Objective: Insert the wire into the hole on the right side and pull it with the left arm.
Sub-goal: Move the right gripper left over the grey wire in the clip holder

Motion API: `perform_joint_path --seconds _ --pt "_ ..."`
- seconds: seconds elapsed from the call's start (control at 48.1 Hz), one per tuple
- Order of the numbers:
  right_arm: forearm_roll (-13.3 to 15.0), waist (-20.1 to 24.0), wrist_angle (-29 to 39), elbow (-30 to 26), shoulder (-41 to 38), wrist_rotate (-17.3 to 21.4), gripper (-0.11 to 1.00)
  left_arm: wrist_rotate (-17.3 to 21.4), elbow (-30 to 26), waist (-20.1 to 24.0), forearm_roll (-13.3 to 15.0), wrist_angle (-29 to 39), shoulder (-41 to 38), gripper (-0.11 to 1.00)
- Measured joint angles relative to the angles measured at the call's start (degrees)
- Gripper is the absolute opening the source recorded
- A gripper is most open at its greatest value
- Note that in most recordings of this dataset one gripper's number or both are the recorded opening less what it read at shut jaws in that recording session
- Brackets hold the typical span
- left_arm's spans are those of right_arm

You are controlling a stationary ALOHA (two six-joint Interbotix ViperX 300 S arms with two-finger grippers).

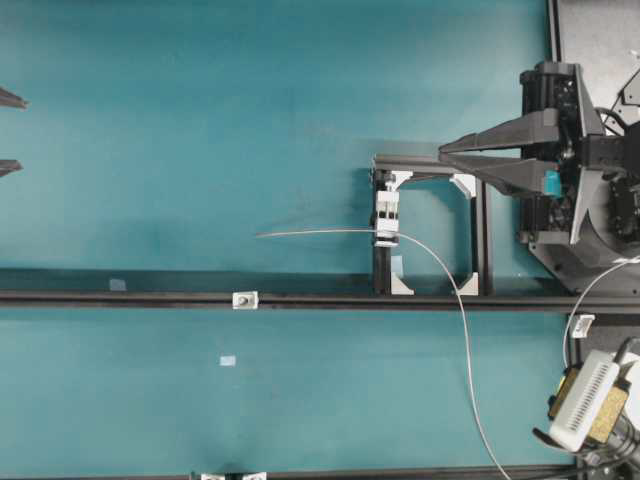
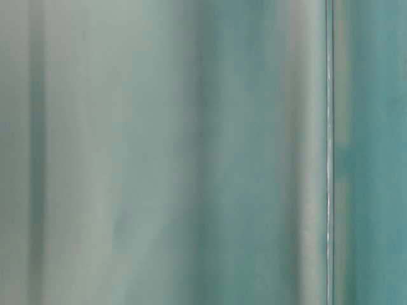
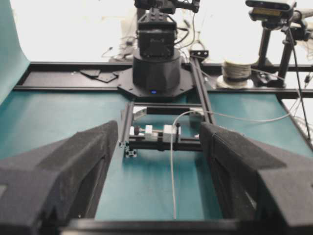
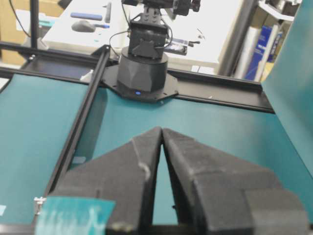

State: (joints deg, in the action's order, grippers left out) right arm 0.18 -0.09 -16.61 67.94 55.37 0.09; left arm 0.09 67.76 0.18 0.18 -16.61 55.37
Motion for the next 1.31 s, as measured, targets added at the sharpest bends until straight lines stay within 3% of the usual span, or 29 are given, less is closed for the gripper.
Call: perform_joint_path --seconds 0.042,0.166,0.249,0.312,0.457,0.665,0.706,0.789,0.997,1.309 --pt "0.0 0.0 -0.1 0.2 0.0 0.2 0.22 -0.1 0.2 0.0 0.2 -0.4 0.0 0.22" --pt "0.0 0.0 0.0 2.5 -0.5 0.6 0.03 -0.6 1.0 0.0 1.4 -1.5 -0.1 0.0" --pt "0.0 0.0 0.0 3.3 -0.9 0.8 0.02 -1.1 1.4 0.0 1.5 -1.8 -0.9 -0.08" --pt "-0.1 0.0 0.0 3.8 -1.3 1.3 0.02 -1.1 1.7 0.0 1.5 -1.8 -1.8 -0.05" --pt "0.0 0.0 0.0 4.0 -3.7 3.2 0.02 -1.1 1.8 0.0 1.5 -1.8 -5.9 0.16" --pt "0.0 0.0 -0.1 4.0 -8.9 5.9 0.02 -0.6 1.8 0.0 1.5 -4.1 -12.4 0.75" --pt "0.0 0.0 -0.1 4.1 -9.8 5.9 0.03 -0.6 1.9 0.0 1.5 -4.7 -12.9 0.81" --pt "0.0 0.0 -0.1 4.1 -11.3 6.1 0.17 -0.7 2.2 0.1 1.5 -5.6 -13.6 0.81" --pt "0.0 0.0 -0.1 4.0 -13.4 6.2 0.75 -0.7 3.2 0.1 1.5 -6.2 -14.9 0.82" --pt "-0.1 0.0 0.0 4.0 -16.4 8.0 0.74 -1.0 3.2 0.2 1.5 -6.2 -18.7 0.83"
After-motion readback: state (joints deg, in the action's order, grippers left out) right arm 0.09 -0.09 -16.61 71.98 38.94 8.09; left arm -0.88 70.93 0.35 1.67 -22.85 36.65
